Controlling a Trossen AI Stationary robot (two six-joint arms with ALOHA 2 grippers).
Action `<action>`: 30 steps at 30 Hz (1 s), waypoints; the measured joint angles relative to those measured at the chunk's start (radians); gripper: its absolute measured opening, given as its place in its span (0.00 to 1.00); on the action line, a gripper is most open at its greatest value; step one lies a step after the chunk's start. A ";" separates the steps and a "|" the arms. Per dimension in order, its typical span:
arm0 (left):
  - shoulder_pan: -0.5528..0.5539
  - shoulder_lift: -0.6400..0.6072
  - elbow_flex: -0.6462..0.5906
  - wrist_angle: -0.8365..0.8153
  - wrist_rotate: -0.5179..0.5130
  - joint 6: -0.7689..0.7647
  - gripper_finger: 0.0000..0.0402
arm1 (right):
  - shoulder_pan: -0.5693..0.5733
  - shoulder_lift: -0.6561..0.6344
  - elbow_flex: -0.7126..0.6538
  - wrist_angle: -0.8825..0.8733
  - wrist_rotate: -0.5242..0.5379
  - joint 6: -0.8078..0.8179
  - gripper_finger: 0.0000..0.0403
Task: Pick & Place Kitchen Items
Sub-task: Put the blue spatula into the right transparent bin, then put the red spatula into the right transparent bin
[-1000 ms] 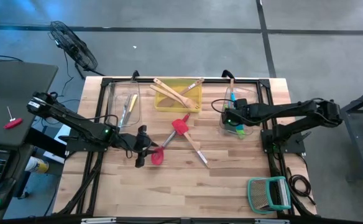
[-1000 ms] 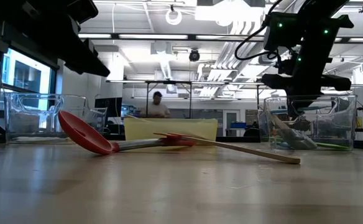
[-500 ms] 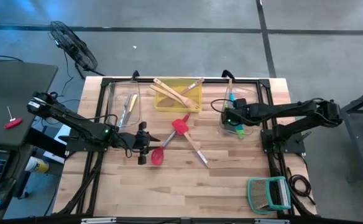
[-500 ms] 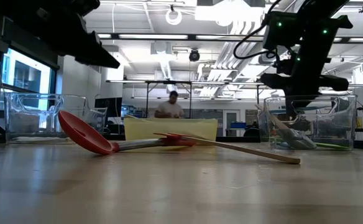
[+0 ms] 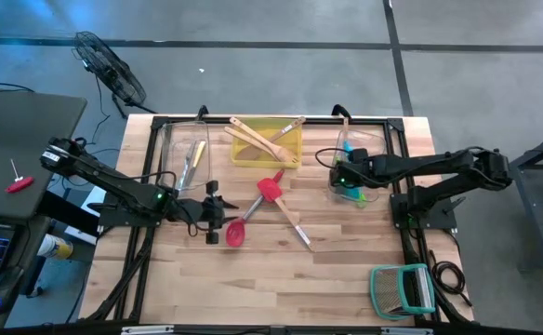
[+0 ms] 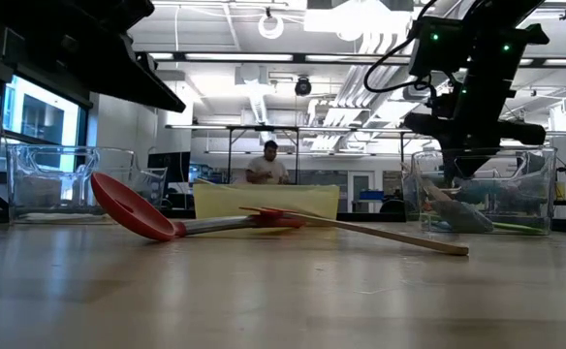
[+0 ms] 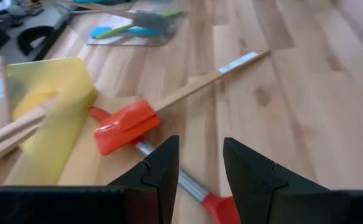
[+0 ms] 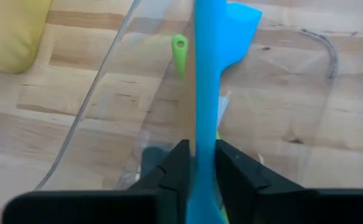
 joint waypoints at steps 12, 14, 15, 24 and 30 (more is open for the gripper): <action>0.000 0.000 0.000 0.029 -0.074 0.070 0.30 | 0.003 0.000 0.000 0.026 0.040 -0.042 0.47; 0.000 0.000 0.000 0.030 -0.092 0.071 0.30 | 0.003 0.000 0.000 0.039 0.061 -0.060 0.53; 0.000 0.000 0.000 0.032 -0.097 0.071 0.30 | 0.003 0.000 0.000 0.051 0.068 -0.070 0.56; 0.000 0.000 0.000 0.059 -0.122 0.097 0.30 | 0.004 -0.009 0.000 0.160 0.092 -0.244 0.76; 0.000 0.000 0.000 0.074 -0.143 0.097 0.30 | 0.004 -0.088 0.000 0.204 0.093 -0.320 0.75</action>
